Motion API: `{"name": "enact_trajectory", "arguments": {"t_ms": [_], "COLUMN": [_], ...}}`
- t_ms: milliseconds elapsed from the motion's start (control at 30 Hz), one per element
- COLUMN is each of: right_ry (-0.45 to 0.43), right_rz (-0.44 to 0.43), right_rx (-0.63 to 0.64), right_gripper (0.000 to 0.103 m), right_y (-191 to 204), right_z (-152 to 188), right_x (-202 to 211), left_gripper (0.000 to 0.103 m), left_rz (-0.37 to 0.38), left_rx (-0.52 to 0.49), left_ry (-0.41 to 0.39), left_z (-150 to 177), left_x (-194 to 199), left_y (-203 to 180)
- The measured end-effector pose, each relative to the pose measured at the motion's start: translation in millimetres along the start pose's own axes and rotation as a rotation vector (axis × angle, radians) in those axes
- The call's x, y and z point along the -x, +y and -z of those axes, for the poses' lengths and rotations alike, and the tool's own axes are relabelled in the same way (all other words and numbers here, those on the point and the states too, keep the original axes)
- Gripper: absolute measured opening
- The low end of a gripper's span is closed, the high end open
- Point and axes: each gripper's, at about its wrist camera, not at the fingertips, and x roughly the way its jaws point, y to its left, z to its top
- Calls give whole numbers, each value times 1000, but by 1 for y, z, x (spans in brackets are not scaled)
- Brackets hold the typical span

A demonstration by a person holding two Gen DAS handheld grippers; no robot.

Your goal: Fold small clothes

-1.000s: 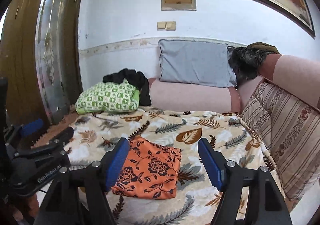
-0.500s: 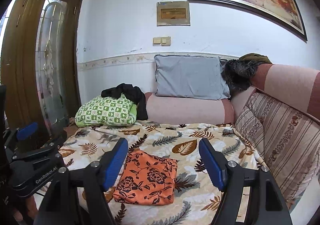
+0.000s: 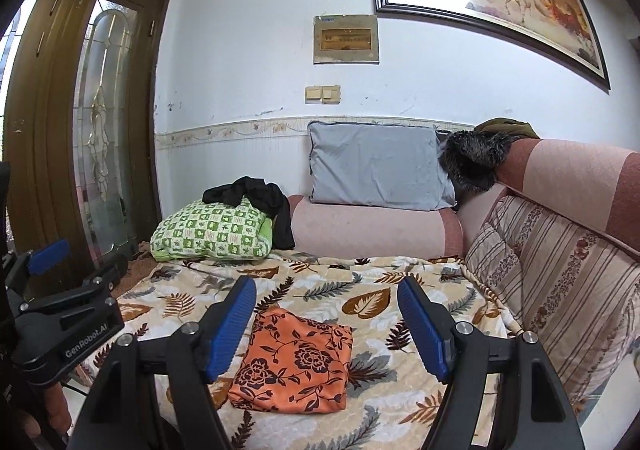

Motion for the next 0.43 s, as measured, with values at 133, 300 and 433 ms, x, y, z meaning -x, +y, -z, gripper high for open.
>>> {"name": "enact_trajectory", "arguments": {"t_ms": [133,300,433], "right_ry": [19,51,85], "right_rz": [0,-5,-7], "right_rx": [13,12,11], "right_gripper": [77,77,77], "right_y": [3,3,2], "right_z": [6,12,18], "right_x": [-2,-13,-30], "left_gripper": [79,79,79], "left_rz": [28,94,173], "left_rx": [8,2,36], "left_ry": [4,30,71], "left_z": [0,5,10], "left_x": [-2,-14,-33], "left_y": [1,-4,-4]}}
